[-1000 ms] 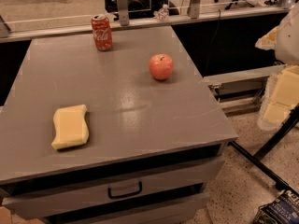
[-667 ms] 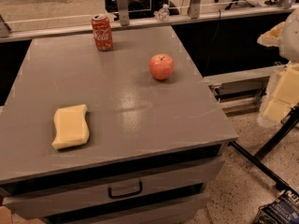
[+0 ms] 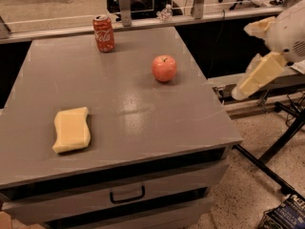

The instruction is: Move apple near coke can

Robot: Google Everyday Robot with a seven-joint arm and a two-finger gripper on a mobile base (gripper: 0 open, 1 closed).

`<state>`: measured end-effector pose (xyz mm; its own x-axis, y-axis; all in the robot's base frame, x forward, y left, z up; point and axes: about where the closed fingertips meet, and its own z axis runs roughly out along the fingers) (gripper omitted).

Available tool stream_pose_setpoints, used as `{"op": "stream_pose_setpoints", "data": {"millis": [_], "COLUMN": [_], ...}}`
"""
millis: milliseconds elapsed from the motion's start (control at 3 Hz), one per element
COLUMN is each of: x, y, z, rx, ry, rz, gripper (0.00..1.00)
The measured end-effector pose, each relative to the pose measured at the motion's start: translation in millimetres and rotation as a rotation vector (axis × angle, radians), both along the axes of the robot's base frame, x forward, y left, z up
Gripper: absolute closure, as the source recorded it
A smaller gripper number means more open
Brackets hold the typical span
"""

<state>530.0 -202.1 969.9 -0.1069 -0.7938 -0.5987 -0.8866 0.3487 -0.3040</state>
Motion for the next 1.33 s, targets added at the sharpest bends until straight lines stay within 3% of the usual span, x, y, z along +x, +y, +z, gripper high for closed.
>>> {"op": "stream_pose_setpoints", "data": {"millis": [333, 667, 1000, 1333], "x": [69, 103, 103, 107], "y": [8, 7, 7, 20], "z": [-38, -62, -62, -67], "rx": [0.121, 0.183, 0.183, 0.243], "ry": [-0.049, -0.104, -0.104, -0.11], "rz": [0.042, 0.072, 0.072, 0.072], "gripper": [0.0, 0.0, 0.0, 0.0]}}
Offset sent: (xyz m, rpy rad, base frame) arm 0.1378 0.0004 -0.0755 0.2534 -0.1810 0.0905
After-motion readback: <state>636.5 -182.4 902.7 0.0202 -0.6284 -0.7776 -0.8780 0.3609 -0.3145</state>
